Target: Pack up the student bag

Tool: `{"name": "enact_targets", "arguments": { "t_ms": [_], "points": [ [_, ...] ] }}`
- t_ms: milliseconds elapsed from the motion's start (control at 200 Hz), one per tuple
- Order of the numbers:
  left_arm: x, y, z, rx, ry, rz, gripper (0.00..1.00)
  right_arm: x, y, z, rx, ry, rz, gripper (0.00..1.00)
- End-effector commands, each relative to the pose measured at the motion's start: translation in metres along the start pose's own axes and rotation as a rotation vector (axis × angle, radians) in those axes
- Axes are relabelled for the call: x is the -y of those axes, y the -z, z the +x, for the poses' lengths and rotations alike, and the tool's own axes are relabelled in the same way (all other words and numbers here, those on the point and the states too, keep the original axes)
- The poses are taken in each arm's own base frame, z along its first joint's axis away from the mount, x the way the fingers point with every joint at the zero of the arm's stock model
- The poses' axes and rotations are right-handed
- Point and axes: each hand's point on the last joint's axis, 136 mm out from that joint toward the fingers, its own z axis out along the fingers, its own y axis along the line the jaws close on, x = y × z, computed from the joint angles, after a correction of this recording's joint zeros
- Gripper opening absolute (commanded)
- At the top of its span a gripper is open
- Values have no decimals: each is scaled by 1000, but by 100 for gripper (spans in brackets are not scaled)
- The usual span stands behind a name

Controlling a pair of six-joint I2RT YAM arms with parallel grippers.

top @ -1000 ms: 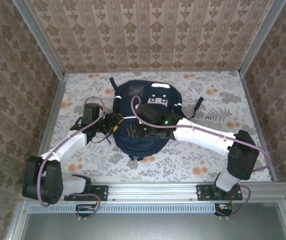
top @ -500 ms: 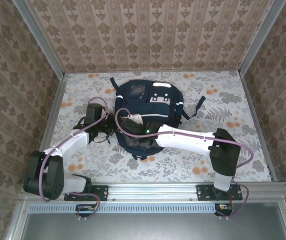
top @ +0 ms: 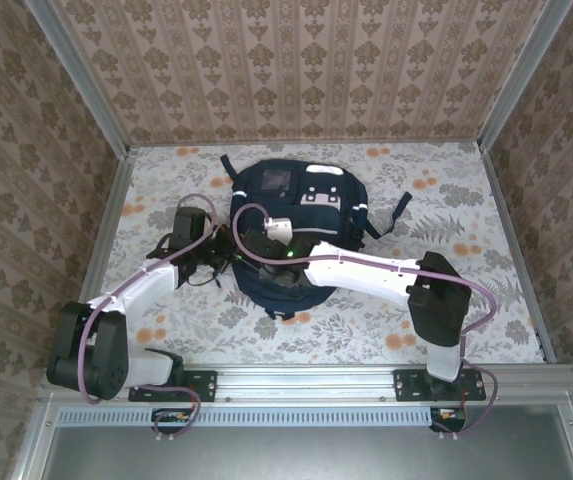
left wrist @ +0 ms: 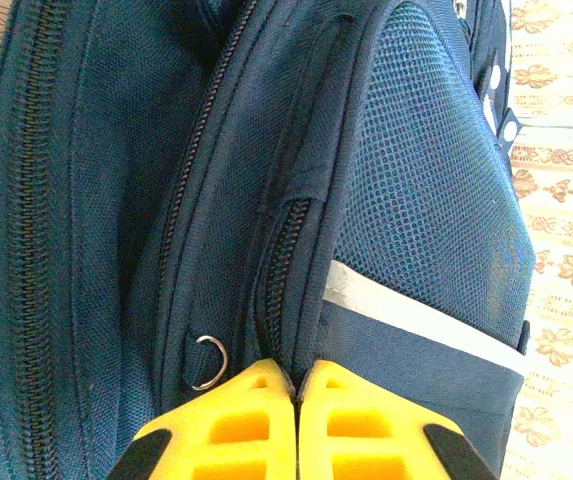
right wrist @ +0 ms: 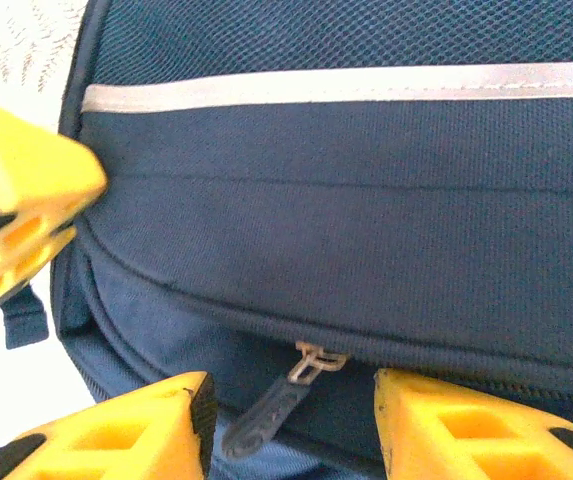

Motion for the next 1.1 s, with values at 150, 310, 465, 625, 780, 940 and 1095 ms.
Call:
{"name": "enact_targets", "arguments": {
  "t_ms": [150,310,465,625,780,940,1095],
  "points": [
    [26,1,1,-10,-64,78,5,9,-10,4,-22,-28,69,44],
    [27,1,1,-6,-66,76,3,13,-13,8,-34,-21,85,29],
    [25,0,0,-2,-66,70,2,18,-12,10,-39,-7,108,13],
    [25,2,-1,2,-84,61,0,25,-5,4,-23,47,101,0],
    [18,3,-2,12,-94,22,0,38,6,-3,-20,122,58,0],
    [13,5,-7,29,-114,-1,0,69,16,-4,-31,169,24,0],
    [12,6,-11,36,-122,-11,0,105,23,-9,-13,219,15,0]
  ]
}}
